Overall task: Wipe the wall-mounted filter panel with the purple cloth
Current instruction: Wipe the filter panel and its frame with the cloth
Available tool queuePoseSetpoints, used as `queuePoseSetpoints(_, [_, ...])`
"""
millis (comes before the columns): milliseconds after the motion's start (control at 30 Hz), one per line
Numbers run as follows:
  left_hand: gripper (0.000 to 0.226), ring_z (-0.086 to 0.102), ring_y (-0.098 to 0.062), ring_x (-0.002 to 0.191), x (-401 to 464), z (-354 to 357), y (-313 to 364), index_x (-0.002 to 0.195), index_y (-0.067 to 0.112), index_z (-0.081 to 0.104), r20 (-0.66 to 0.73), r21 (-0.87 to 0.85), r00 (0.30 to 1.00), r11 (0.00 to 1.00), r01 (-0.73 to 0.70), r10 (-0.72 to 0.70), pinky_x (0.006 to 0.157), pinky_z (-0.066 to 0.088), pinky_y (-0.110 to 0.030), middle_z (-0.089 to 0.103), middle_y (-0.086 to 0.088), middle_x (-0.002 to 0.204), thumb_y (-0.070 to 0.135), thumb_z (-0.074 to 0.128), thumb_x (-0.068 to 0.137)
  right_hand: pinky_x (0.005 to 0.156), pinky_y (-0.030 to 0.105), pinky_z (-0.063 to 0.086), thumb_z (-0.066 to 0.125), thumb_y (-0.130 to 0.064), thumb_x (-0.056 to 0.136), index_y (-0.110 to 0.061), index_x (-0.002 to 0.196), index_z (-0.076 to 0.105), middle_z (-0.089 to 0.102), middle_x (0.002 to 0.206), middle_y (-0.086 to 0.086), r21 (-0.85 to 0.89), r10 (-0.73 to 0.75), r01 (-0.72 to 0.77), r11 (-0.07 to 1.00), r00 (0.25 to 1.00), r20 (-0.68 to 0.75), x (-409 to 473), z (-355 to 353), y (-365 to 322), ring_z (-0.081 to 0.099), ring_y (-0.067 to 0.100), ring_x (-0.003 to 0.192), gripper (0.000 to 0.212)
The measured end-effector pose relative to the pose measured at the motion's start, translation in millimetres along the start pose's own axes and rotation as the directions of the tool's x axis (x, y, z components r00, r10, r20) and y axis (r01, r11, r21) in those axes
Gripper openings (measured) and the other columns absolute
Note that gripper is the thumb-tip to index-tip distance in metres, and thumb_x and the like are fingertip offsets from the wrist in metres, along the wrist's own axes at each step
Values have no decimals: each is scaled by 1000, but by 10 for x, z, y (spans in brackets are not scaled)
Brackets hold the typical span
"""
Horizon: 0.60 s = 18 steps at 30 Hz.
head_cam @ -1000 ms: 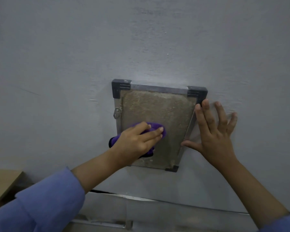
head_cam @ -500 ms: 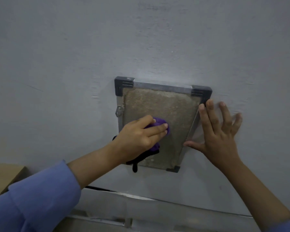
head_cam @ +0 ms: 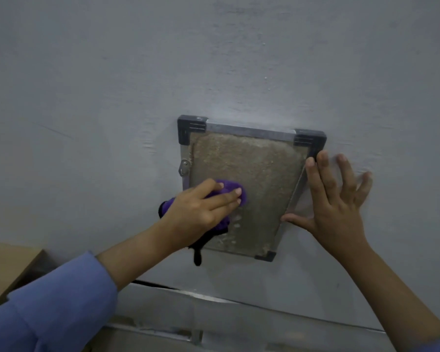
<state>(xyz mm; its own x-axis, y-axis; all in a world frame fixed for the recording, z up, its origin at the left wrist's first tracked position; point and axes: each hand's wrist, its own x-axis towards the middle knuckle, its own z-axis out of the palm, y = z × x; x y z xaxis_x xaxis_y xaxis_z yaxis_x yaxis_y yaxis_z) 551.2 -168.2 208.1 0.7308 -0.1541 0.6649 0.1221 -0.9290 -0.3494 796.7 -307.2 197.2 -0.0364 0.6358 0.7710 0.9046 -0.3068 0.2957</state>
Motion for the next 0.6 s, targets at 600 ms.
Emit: queuePoseSetpoints(600, [23, 67, -32, 82, -50, -43, -13, 105, 1, 72, 33, -17, 999, 999, -33, 34, 65, 58, -36, 71, -8, 110, 2, 65, 82, 103, 72, 10, 56, -69, 69, -21, 152, -1, -8, 160, -3, 35, 38, -39, 999, 999, 34, 11, -56, -32, -3, 26, 145, 112])
